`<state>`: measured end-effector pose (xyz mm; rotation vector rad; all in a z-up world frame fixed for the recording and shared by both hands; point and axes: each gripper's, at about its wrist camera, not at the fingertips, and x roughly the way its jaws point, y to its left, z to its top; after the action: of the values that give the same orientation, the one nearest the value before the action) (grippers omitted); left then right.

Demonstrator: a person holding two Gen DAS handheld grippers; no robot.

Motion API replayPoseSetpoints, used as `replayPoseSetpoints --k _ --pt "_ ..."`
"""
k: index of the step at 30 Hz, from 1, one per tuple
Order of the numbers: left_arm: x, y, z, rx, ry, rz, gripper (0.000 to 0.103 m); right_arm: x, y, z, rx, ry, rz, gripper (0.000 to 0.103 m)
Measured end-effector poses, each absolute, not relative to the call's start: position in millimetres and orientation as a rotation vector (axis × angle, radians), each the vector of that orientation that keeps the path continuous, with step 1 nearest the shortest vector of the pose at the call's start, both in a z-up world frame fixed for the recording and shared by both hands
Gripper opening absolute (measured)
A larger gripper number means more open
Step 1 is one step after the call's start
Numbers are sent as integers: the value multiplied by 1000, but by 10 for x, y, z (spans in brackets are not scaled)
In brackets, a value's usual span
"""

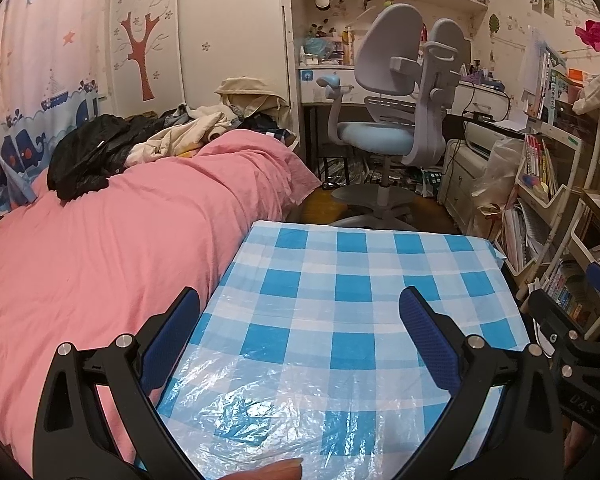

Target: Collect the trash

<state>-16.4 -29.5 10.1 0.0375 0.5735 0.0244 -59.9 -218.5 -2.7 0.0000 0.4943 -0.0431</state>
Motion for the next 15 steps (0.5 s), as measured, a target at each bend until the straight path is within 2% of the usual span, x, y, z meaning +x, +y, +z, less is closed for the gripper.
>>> replayPoseSetpoints --k 15 --pt "-170 -342 113 44 572 20 96 -612 -2204 -23 -1 494 -43 96"
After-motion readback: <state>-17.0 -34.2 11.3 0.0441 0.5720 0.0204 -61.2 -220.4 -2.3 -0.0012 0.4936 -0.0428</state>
